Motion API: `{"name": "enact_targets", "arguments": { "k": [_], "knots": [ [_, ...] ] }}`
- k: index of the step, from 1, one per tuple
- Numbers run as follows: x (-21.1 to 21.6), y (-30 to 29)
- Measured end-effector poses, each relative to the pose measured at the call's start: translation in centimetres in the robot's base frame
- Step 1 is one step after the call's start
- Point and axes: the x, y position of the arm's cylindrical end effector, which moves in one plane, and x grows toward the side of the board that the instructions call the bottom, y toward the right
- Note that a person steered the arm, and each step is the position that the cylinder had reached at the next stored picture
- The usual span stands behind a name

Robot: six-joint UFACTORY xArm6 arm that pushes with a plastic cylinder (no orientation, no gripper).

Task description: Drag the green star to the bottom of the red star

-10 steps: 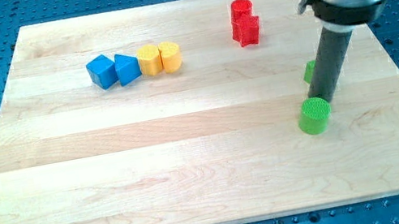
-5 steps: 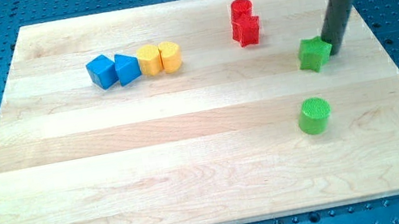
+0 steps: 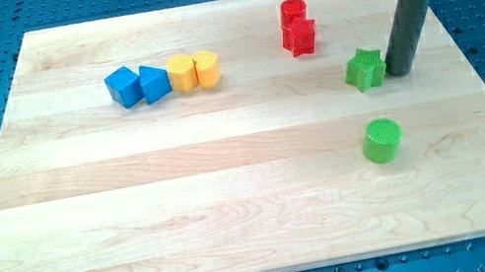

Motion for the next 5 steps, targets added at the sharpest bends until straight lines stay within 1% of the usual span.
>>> {"name": "enact_targets", "arguments": {
  "k": [1, 2, 3, 4, 5],
  "knots": [
    [-0.1, -4.6],
    [-0.1, -6.9],
    [1.6, -6.9],
    [5.5, -8.3],
    [6.3, -11.4]
  ]
}}
